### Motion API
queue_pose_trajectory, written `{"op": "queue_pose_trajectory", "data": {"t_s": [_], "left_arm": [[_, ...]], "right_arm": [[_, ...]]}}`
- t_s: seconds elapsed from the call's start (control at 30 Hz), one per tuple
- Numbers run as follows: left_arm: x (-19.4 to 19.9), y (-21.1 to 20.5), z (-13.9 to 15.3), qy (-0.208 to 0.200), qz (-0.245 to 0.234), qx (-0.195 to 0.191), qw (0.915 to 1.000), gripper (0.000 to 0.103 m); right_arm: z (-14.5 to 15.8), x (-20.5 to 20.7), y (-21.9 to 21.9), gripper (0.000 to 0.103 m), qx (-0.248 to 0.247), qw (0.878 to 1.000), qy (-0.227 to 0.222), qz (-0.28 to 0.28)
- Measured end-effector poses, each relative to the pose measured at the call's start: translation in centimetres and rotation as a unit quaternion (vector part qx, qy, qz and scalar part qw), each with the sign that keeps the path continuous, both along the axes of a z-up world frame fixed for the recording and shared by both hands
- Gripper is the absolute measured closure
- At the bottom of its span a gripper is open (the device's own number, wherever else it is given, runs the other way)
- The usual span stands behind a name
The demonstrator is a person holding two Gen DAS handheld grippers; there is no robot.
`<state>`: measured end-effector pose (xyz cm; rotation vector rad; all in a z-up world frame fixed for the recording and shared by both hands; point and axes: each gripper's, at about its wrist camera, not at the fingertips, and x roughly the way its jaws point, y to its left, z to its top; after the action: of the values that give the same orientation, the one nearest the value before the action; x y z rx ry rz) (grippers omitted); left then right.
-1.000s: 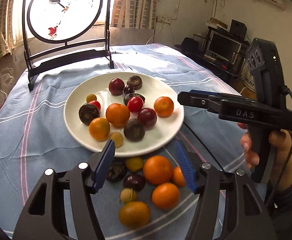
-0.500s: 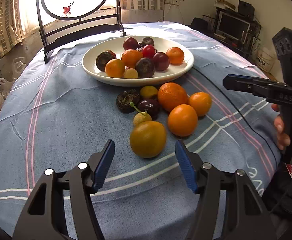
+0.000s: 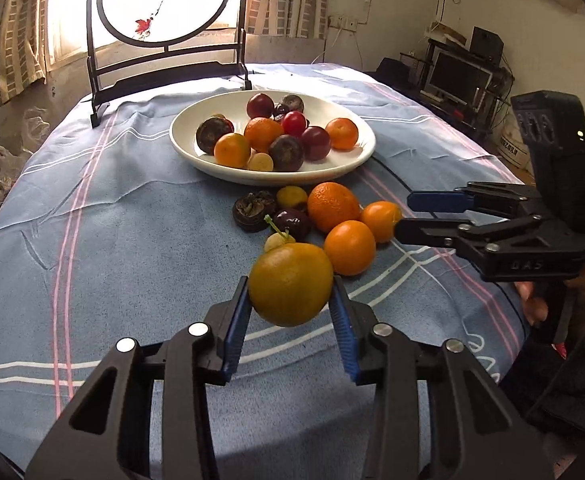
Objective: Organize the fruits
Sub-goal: 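Grasp a large yellow-orange fruit with the left tool while the right tool grasps an orange, then release the yellow-orange fruit on the plate with the left tool while the right tool releases the orange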
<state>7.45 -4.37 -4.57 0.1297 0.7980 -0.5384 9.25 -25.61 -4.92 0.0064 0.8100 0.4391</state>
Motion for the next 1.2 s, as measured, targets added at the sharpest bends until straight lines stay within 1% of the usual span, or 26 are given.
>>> {"op": "queue_pose_trajectory", "data": {"t_s": [0.1, 0.23, 0.27, 0.3, 0.33, 0.4, 0.53, 0.63, 0.73, 0.83, 0.97, 1.03, 1.1, 1.2], "left_arm": [[-0.5, 0.4, 0.1, 0.001, -0.001, -0.002, 1.0, 0.065], [-0.5, 1.1, 0.1, 0.0, 0.01, -0.012, 0.9999, 0.065], [-0.4, 1.3, 0.0, 0.003, 0.014, -0.017, 0.9998, 0.065], [-0.2, 1.5, -0.1, 0.006, 0.016, -0.021, 0.9996, 0.065], [-0.1, 1.6, -0.1, 0.007, 0.019, -0.023, 0.9995, 0.065], [-0.1, 1.8, -0.1, 0.007, 0.021, -0.027, 0.9994, 0.065], [-0.2, 1.9, 0.6, -0.002, 0.019, -0.034, 0.9993, 0.065], [0.6, 1.8, 1.8, -0.01, 0.019, -0.041, 0.9989, 0.065], [2.4, 1.1, 3.4, -0.019, 0.015, -0.049, 0.9985, 0.065], [4.9, -0.1, 4.9, -0.026, 0.01, -0.05, 0.9983, 0.065], [8.6, -2.4, 6.5, -0.027, -0.003, -0.054, 0.9982, 0.065], [10.7, -3.5, 6.7, -0.027, -0.001, -0.051, 0.9984, 0.065], [12.9, -4.6, 6.5, -0.025, 0.005, -0.044, 0.9987, 0.065], [16.1, -6.0, 5.2, -0.003, 0.011, -0.035, 0.9993, 0.064]], "right_arm": [[-0.7, 1.0, 0.5, 0.048, -0.007, 1.0, 0.019, -0.005], [-1.5, 2.4, -0.4, 0.048, 0.039, 0.997, 0.061, -0.01], [-1.7, 2.5, -0.6, 0.057, 0.048, 0.996, 0.071, -0.013], [-2.0, 2.7, -0.7, 0.068, 0.058, 0.995, 0.081, -0.008], [-2.0, 2.6, -0.6, 0.068, 0.059, 0.995, 0.08, -0.006], [-1.4, 1.8, -0.5, 0.068, 0.051, 0.997, 0.058, -0.01], [0.5, 0.2, -1.4, 0.068, 0.08, 0.996, 0.023, -0.019], [2.5, 0.3, -3.0, 0.068, 0.094, 0.995, -0.005, -0.036], [4.0, 1.8, -4.8, 0.068, 0.099, 0.993, -0.019, -0.06], [5.6, 4.0, -6.1, 0.068, 0.106, 0.991, -0.031, -0.078], [7.0, 7.5, -6.6, 0.068, 0.094, 0.99, -0.047, -0.091], [6.9, 9.5, -6.4, 0.068, 0.088, 0.991, -0.047, -0.095], [6.3, 11.4, -6.3, 0.068, 0.08, 0.991, -0.036, -0.099], [4.5, 14.0, -6.2, 0.068, 0.073, 0.991, -0.018, -0.11]]}}
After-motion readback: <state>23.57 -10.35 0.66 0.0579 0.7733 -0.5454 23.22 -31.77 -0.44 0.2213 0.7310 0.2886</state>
